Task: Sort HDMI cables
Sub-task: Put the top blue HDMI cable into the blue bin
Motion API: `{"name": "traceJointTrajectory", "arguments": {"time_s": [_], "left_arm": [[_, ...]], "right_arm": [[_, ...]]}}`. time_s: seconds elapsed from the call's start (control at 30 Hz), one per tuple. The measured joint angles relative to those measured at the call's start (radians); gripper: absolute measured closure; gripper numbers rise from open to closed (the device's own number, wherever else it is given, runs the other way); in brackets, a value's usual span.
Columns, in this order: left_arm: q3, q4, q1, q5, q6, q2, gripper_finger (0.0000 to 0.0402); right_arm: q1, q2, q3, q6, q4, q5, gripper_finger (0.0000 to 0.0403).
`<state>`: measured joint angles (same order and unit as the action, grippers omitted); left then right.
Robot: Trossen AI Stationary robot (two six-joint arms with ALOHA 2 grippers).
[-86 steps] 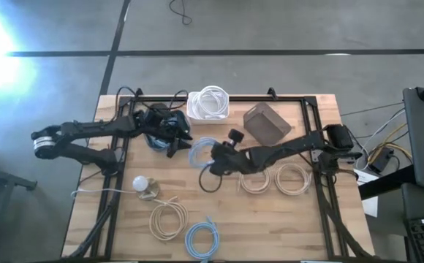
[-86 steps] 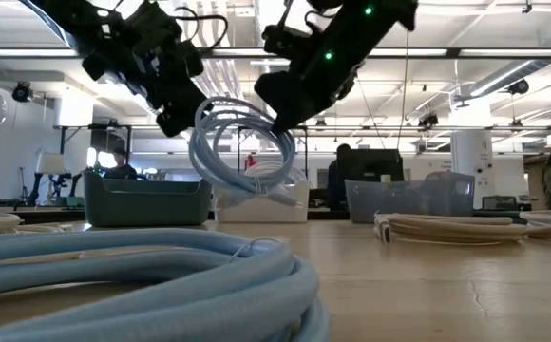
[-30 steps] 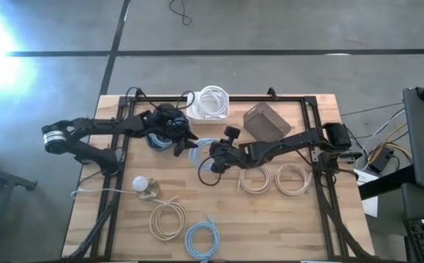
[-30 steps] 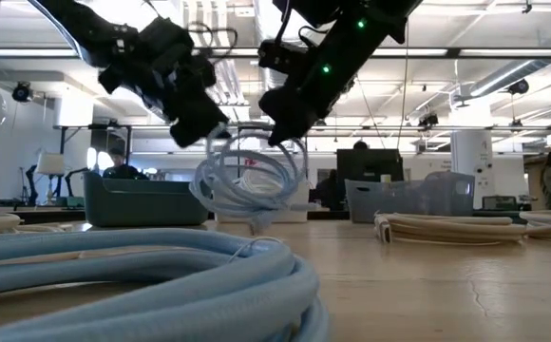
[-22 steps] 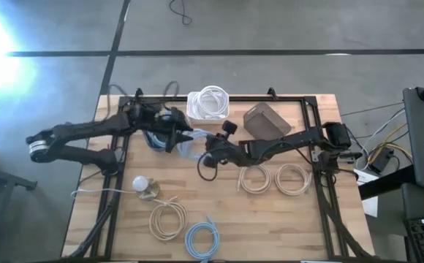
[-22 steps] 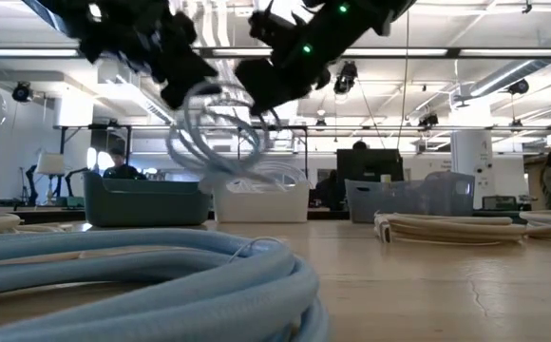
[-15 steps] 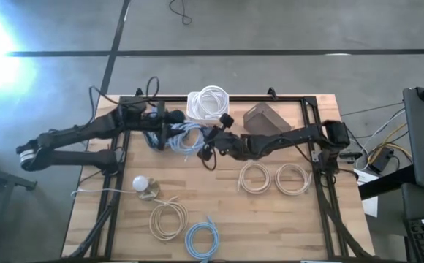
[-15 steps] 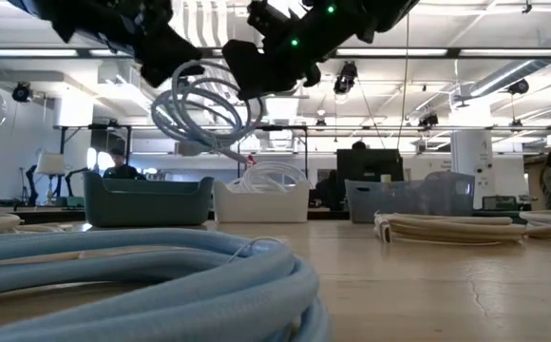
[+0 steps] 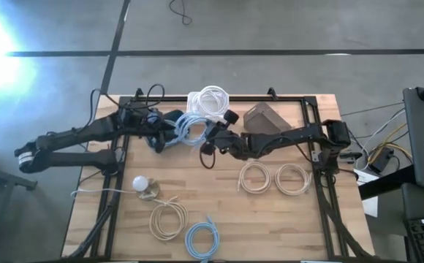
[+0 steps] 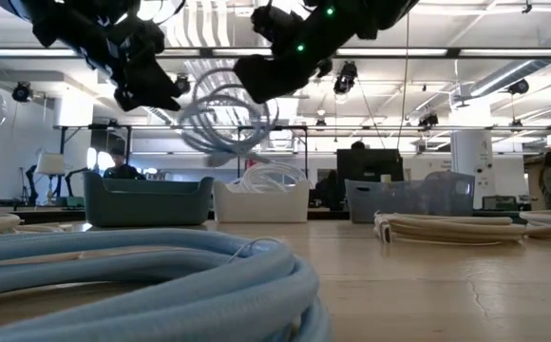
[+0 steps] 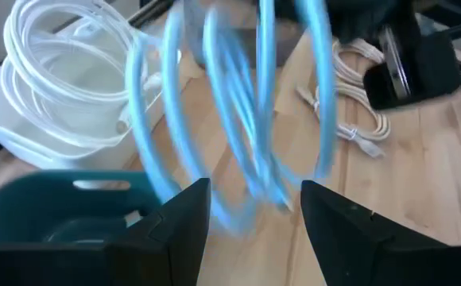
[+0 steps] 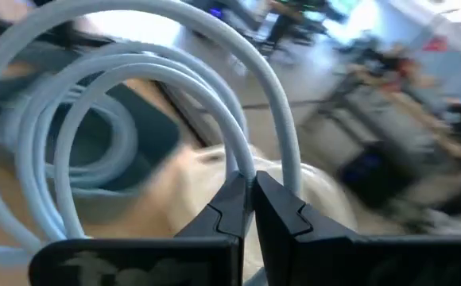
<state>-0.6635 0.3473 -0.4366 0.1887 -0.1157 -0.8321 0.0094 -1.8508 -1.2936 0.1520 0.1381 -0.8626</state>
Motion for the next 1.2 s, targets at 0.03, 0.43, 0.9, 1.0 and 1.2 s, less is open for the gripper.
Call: {"name": "traceJointTrajectory", "arguments": {"time_s": [0.03,0.43,0.9,1.0,1.2], "left_arm": [[0.003,0.001,0.0,0.0,-0.006,0.004,0.02],[0.083,-0.167,0.002,-0.012,-0.11,0.008,0.02],[0.178,-0.347,0.002,0.037,-0.121,0.008,0.0221],[0.175,-0.348,0.002,0.038,-0.121,0.008,0.0256],[0.17,-0.349,0.002,0.038,-0.121,0.008,0.0347]], "right_arm": [[0.005,0.008,-0.002,0.004,-0.025,-0.035,0.039],[0.032,0.079,-0.006,-0.123,-0.15,0.026,0.039],[0.032,0.079,-0.005,-0.123,-0.122,0.154,0.039],[0.032,0.077,-0.005,-0.126,-0.104,0.199,0.039],[0.031,0.061,-0.006,-0.119,-0.103,0.202,0.038]]}}
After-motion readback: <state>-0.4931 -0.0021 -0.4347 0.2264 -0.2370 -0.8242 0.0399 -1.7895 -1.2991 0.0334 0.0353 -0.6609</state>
